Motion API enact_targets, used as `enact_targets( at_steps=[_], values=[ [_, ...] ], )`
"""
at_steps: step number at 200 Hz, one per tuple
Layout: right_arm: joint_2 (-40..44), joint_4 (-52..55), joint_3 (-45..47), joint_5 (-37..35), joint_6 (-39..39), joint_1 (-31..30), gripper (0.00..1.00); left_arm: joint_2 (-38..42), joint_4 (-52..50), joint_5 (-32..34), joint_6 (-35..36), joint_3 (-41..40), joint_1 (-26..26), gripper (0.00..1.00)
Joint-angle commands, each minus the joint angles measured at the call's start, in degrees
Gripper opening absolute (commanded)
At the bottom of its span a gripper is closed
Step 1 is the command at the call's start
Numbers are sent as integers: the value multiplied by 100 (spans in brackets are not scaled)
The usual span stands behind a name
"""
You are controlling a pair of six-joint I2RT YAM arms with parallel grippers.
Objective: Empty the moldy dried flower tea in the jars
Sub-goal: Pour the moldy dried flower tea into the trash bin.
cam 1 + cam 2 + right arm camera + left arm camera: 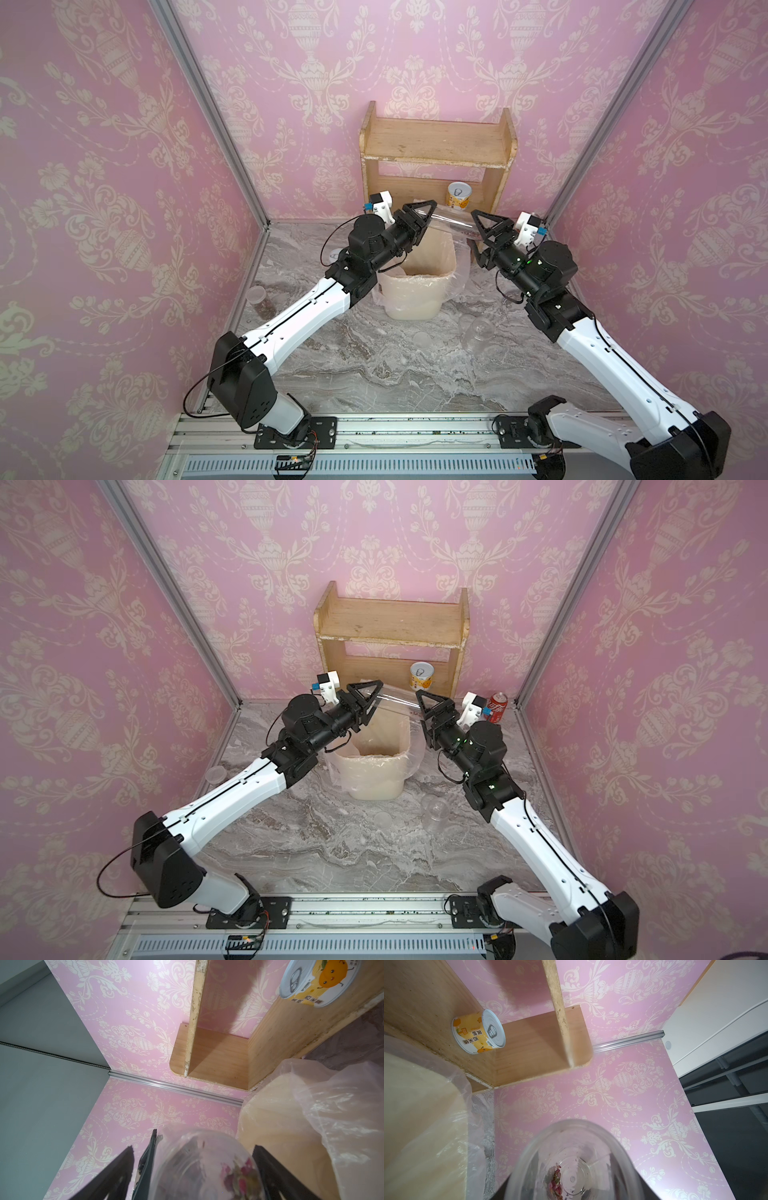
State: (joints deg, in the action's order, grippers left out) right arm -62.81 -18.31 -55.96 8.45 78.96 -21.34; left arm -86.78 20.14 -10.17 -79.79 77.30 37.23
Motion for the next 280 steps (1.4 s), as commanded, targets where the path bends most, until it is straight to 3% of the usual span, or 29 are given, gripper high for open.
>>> enact_targets(
  at_steps=[1,94,159,181,231,280],
  values=[
    [-160,-514,-80,131,150,37,88,-31,216,-128,-127,-108,-19,21],
    [-296,-727,24,31,208,41,68,-59,332,-130,-308,-198,-7,22],
    [-285,-733,147,-87,211,38,56,-73,359,-142,-371,-244,-8,27],
    [-285,-714,145,-89,207,43,52,-62,393,-135,-377,-279,-9,34],
    [-242,-608,173,-98,154,70,43,-36,390,-156,-326,-343,-18,65],
    [-92,-431,244,-98,57,212,39,35,217,-179,-144,-381,-52,86]
  ],
)
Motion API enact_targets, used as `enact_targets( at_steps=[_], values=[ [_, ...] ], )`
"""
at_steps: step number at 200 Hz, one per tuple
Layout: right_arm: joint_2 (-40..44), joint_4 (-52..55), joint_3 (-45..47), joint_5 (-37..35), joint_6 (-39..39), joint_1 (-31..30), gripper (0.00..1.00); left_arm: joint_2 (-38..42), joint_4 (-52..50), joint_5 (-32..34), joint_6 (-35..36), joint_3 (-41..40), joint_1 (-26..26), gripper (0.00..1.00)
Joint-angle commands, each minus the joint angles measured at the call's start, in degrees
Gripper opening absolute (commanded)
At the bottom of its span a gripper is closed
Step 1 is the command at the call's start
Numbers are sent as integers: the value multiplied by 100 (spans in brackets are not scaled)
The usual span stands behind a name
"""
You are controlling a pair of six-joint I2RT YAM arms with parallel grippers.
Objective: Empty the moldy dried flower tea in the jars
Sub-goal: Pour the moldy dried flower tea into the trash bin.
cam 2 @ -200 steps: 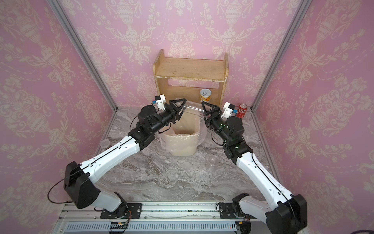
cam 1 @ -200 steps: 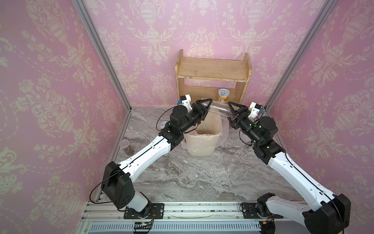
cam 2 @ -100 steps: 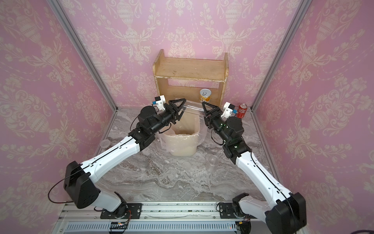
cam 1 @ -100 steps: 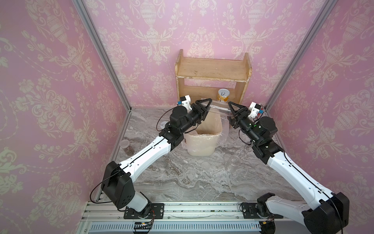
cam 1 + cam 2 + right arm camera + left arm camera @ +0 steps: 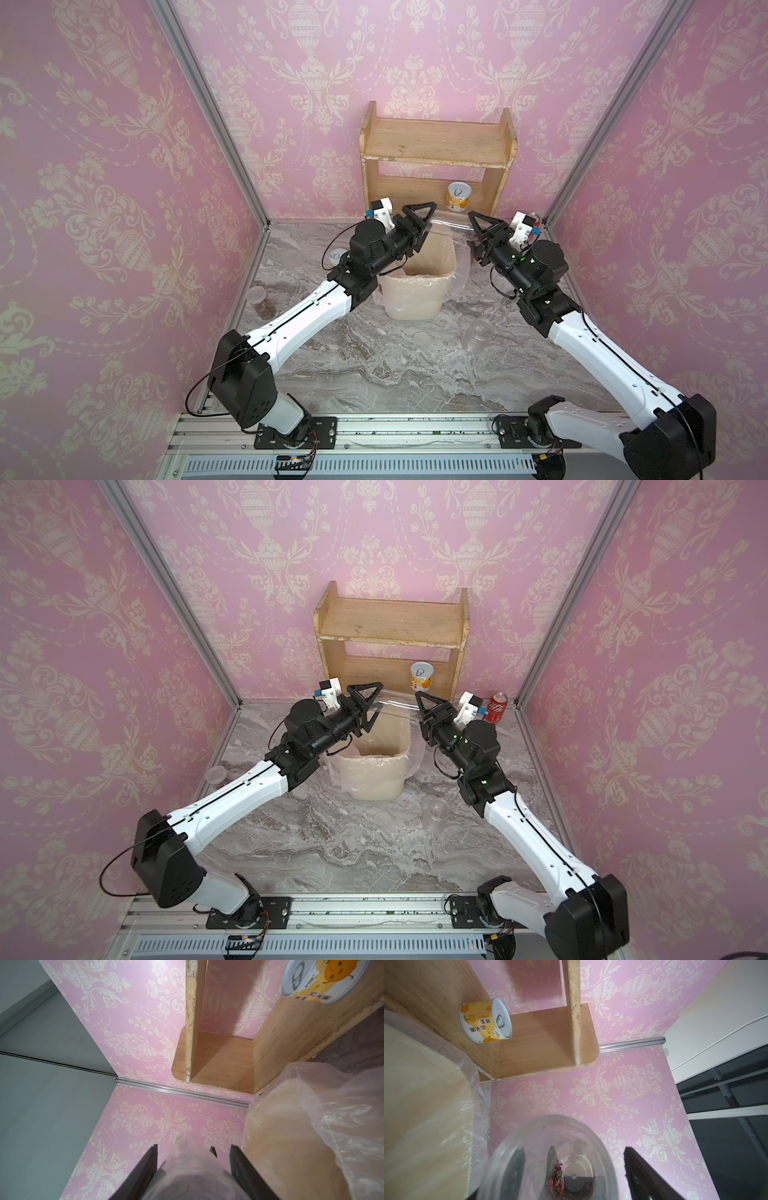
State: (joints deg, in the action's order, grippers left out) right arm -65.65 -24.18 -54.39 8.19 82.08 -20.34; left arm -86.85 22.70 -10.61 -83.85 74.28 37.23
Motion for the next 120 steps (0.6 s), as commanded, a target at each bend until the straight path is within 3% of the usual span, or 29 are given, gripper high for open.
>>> enact_targets(
  at_steps=[1,38,71,120],
  values=[
    [197,163,87,-71,-259,114,39,52,-51,-135,268,-84,-55,86],
    [411,638,13,-54,-578,278,37,379,-679,-24,891,-153,-144,94],
    [561,1498,-248,-29,-1213,387,36,977,-1955,508,2271,-90,-156,99],
    [316,3374,-1435,120,-2731,410,33,1705,-3169,1197,3902,-154,-168,99]
  ],
)
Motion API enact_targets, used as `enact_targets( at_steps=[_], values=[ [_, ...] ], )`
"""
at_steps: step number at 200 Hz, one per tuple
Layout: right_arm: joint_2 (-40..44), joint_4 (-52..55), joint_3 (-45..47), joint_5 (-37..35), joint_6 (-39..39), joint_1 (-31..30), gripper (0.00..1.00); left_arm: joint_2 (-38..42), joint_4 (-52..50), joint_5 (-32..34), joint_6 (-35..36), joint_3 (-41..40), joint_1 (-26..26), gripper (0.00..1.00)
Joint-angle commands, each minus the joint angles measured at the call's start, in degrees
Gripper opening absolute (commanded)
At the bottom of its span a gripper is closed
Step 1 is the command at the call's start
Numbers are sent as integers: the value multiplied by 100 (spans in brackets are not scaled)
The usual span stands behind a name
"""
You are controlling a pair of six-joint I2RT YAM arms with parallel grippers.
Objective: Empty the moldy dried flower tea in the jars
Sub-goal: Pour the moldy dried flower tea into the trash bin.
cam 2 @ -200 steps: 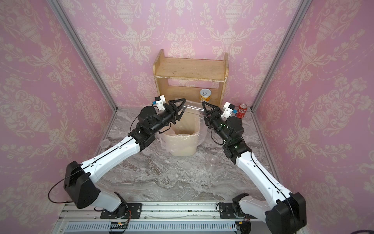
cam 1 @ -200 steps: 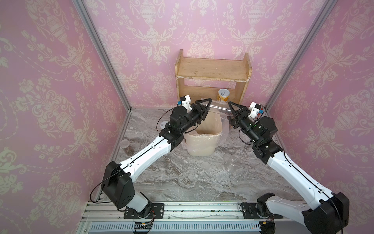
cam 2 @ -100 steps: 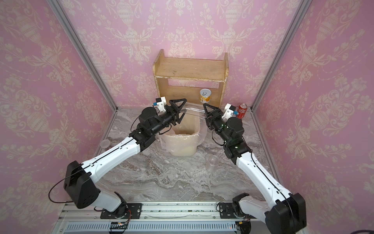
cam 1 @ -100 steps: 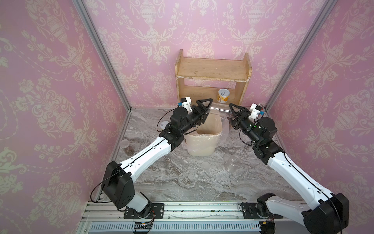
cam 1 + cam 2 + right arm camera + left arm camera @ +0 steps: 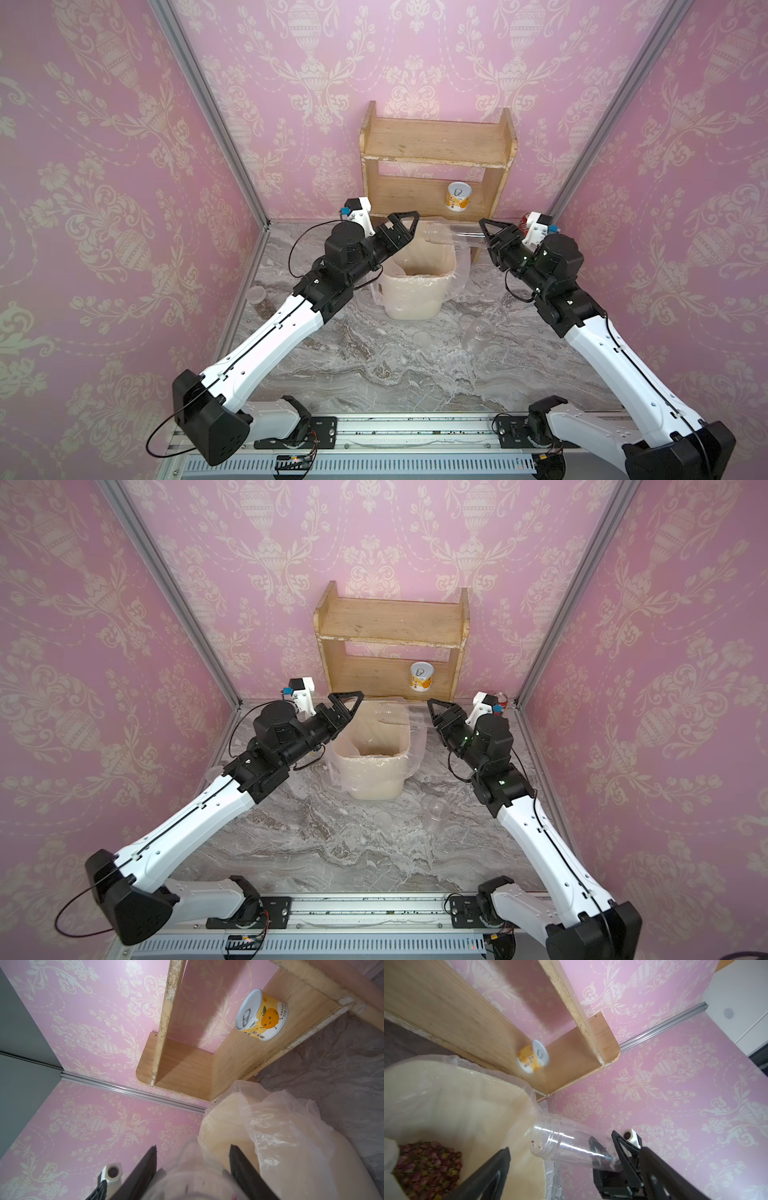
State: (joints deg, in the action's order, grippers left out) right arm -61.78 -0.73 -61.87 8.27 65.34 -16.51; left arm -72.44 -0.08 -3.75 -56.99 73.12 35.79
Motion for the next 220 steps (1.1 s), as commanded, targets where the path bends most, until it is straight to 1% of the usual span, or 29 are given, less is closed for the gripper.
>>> enact_targets(
  at_steps=[1,21,60,87,100,103,124,148,180,202,210,220],
  values=[
    [-80,1056,-726,116,-1097,26,33,283,-903,522,1242,-45,-22,99],
    [-325,1740,-1239,189,-1658,27,31,511,-993,679,1564,-211,-21,99],
    [-848,2741,-2132,209,-2568,17,26,697,-1165,784,1853,-338,-24,99],
    [-1183,3076,-2579,185,-2996,4,25,712,-1196,734,1884,-367,-22,99],
    [-1335,3181,-2769,158,-3072,-31,25,723,-1188,726,1884,-386,-20,99],
    [-1369,3204,-2803,157,-3238,-46,25,723,-1188,726,1878,-393,-22,99],
    [-1658,3473,-3197,15,-3650,-243,25,740,-1163,752,1903,-421,-25,99],
    [-2002,3837,-3699,-498,-4358,-710,26,770,-1153,770,1920,-449,-20,99],
    [-2532,4480,-4416,-1929,-5439,-1434,25,802,-1137,796,1937,-483,-25,99],
    [-2791,4676,-4682,-2663,-5994,-1790,25,836,-1134,829,1946,-514,-23,99],
    [-2842,4694,-4722,-2768,-6072,-1848,26,846,-1127,840,1955,-520,-25,99],
    [-2837,4703,-4747,-2605,-5973,-1847,26,852,-1119,842,1955,-535,-24,99]
  ],
)
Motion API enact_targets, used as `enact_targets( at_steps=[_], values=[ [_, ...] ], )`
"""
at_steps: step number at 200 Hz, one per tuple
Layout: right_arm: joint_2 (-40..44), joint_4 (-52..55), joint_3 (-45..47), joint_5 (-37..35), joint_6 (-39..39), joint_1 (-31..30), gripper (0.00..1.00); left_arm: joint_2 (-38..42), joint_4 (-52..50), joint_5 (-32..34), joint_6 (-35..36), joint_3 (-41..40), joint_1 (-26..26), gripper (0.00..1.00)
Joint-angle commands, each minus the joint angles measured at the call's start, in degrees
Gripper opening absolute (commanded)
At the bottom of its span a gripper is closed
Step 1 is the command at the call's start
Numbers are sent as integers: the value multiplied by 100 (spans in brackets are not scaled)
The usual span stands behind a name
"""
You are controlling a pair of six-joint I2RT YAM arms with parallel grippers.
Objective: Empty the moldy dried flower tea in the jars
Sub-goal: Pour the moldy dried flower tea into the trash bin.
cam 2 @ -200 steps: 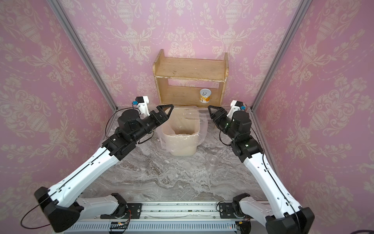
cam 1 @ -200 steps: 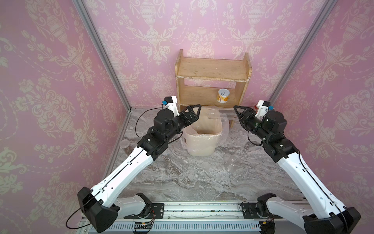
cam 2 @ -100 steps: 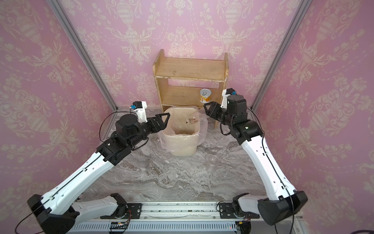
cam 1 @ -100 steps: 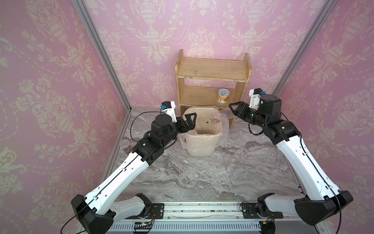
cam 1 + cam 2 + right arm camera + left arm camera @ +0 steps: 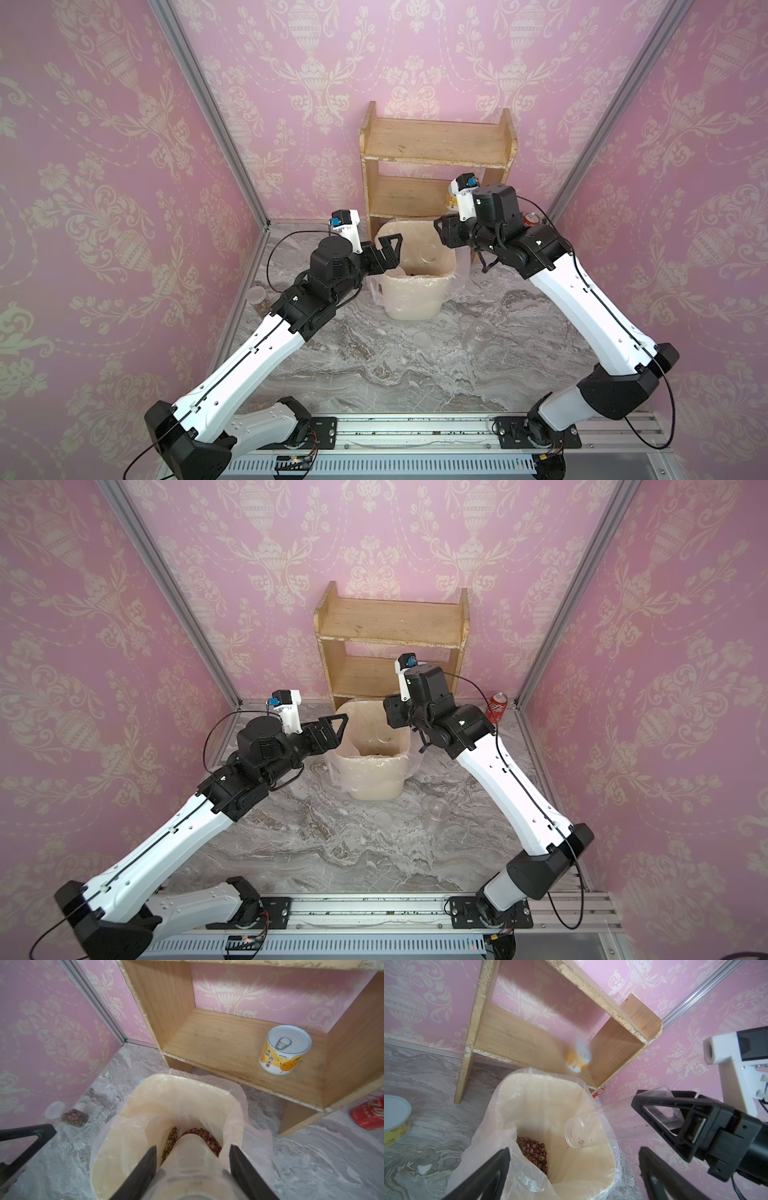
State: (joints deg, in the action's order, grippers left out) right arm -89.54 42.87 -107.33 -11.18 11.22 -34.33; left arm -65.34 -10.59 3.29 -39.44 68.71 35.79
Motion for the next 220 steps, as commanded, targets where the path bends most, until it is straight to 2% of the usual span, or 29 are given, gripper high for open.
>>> enact_targets(
  at_steps=[1,10,31,40,50,71,84,96,113,122,131,150,158,172,188,197,206,220],
  values=[
    [-54,335,-196,-637,-538,-61,26,143,-67,138,200,-94,-22,99],
    [35,204,-109,-246,-332,3,26,155,-59,150,200,-101,-23,99],
    [414,-605,468,1287,672,485,25,169,-56,160,206,-112,-21,99],
    [497,-852,659,1559,891,600,25,171,-39,155,197,-123,-25,99],
    [470,-759,604,1418,691,562,24,176,-30,158,196,-136,-21,99],
    [178,3,98,263,-20,283,25,179,-5,152,191,-154,-26,99],
    [104,185,-28,-79,-203,186,25,172,11,147,183,-156,-26,99],
    [210,30,89,319,-7,256,25,166,26,150,173,-165,-25,99],
    [501,-752,634,1370,593,484,25,153,41,139,165,-156,-24,99],
    [580,-995,790,1505,690,519,25,150,39,131,156,-156,-24,99],
    [547,-893,711,1198,494,437,25,152,41,127,155,-147,-25,99],
    [302,-305,269,-104,-258,106,25,153,54,129,149,-156,-22,99],
    [212,-107,122,-315,-344,59,25,151,57,128,147,-165,-20,99],
    [252,-115,126,312,-59,183,25,144,66,119,139,-165,-21,99],
    [542,-922,679,1509,684,492,26,136,77,114,138,-173,-24,99],
    [650,-1241,912,1705,842,554,26,136,101,105,131,-173,-26,99],
    [642,-1169,857,1380,634,471,25,142,93,110,130,-173,-26,99],
    [438,-612,487,216,-77,165,25,149,95,109,129,-173,-24,99]
  ],
)
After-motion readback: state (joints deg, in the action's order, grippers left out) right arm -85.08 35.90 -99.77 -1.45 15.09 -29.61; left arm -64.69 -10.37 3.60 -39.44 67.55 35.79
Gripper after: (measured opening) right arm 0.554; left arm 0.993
